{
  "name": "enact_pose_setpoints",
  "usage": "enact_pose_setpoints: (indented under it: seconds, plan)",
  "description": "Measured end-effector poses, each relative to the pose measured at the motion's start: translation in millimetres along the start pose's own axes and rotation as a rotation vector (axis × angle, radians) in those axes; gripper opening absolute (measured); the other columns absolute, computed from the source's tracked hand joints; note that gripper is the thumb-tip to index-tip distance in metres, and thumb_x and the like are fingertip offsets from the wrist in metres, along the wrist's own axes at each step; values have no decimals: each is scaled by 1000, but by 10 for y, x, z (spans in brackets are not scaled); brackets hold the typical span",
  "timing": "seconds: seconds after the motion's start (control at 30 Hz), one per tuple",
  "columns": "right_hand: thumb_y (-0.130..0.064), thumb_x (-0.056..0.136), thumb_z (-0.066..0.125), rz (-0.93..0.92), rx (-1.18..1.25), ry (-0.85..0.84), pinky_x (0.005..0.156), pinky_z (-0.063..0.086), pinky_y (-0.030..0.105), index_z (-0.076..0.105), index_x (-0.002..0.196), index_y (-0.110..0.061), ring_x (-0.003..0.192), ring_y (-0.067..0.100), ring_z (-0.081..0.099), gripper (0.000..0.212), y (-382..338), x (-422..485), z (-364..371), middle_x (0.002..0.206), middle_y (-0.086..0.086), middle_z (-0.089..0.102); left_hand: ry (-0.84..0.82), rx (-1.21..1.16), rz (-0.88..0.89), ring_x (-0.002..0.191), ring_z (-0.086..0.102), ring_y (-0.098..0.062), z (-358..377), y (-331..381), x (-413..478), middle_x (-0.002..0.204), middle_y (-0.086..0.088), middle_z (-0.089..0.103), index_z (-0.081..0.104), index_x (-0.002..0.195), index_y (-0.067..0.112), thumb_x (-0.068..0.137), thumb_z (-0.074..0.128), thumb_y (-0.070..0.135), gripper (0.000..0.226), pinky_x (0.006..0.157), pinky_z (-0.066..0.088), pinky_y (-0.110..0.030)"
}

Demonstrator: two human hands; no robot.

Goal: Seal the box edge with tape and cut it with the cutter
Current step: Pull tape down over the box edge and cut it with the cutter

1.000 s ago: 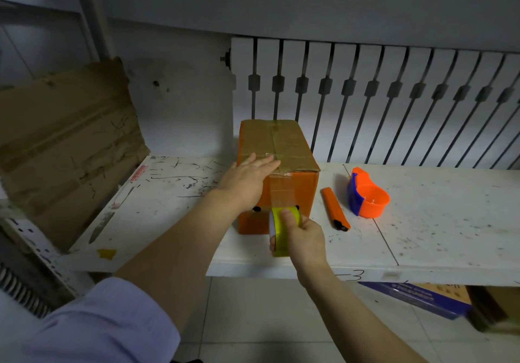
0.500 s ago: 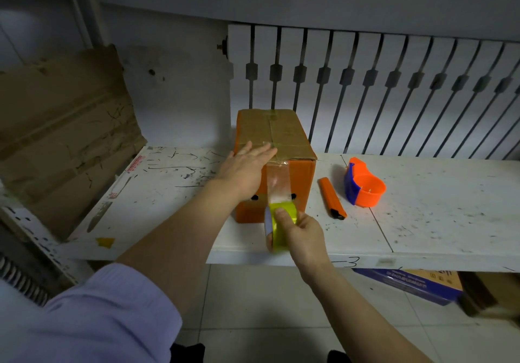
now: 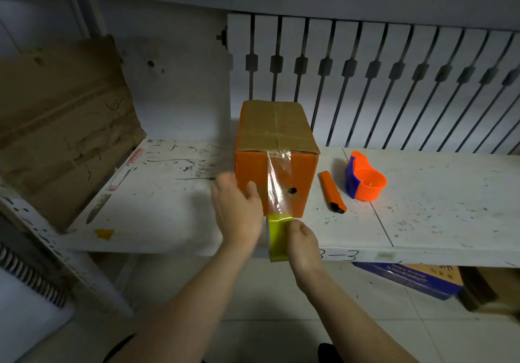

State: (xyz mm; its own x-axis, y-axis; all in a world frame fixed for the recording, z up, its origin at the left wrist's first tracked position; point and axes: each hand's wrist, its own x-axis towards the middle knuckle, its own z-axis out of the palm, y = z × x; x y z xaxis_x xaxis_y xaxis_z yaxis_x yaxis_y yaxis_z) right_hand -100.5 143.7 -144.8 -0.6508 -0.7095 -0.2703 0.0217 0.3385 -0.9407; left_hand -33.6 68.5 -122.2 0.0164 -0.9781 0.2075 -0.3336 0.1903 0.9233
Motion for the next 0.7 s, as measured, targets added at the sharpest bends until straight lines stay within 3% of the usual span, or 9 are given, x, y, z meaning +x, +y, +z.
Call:
enact_pose_setpoints:
  seconds: [0.07,0.13,0.27,0.33,0.4,0.5,0.57,0.63,0.7]
  plan:
    - [-22,97,34,-11,-32,-36,71,40,30,48,83,-16,73,12,47,21,8,13,2,78,1,49,-310,-213,-380,92,63,-29,98,-93,-188,97,-4,64,54,104,14,64,62,55,58,76,52,-38]
    - [-24,97,36,-17,-50,-63,78,43,33,50,90,-14,79,14,50,18,25,13,-13,85,2,53,-505,-265,-539,98,60,-26,148,-97,-307,106,-2,61,50,110,24,65,68,53,56,86,52,-48]
    - [-25,88,41,-47,-41,89,69,43,36,56,71,-11,73,23,55,27,77,158,-216,75,10,60,-424,-304,-521,97,60,-28,236,-97,-275,107,-7,63,59,94,25,75,73,25,23,89,51,-48]
    - [-25,86,41,-95,-201,276,75,48,39,62,81,-7,81,31,59,28,139,372,-392,87,18,63,-419,-347,-542,95,62,-29,213,-96,-263,105,-10,65,62,86,24,74,74,19,17,86,52,-43]
    - [-21,91,42,-191,-449,360,80,47,37,62,105,-7,93,32,57,28,178,618,-565,108,20,57,-452,-378,-552,93,63,-29,186,-130,-252,104,-10,64,63,89,22,75,73,16,19,79,51,-40]
    - [-18,95,43,-332,-791,265,96,44,43,32,143,-23,123,33,46,50,243,1016,-708,142,17,39,-527,-458,-573,68,70,-21,141,-151,-219,95,-9,65,61,99,17,78,69,10,23,61,55,-31]
    - [-24,94,42,-353,-891,185,105,40,48,17,146,-37,132,34,40,59,321,1267,-735,151,13,31,-572,-508,-597,55,68,-20,123,-130,-201,90,-11,66,61,99,14,80,66,7,21,52,54,-26]
    - [-41,91,37,-248,-817,139,100,45,54,23,142,-38,120,34,51,52,388,1436,-742,139,13,46,-608,-521,-602,50,67,-19,121,-102,-197,87,-13,66,62,97,12,81,65,6,18,47,54,-23]
    - [-37,90,37,-167,-801,163,92,49,54,31,139,-27,105,33,58,50,407,1535,-712,122,13,56,-618,-535,-601,46,66,-18,135,-101,-193,82,-12,66,62,96,10,81,64,4,16,44,53,-21]
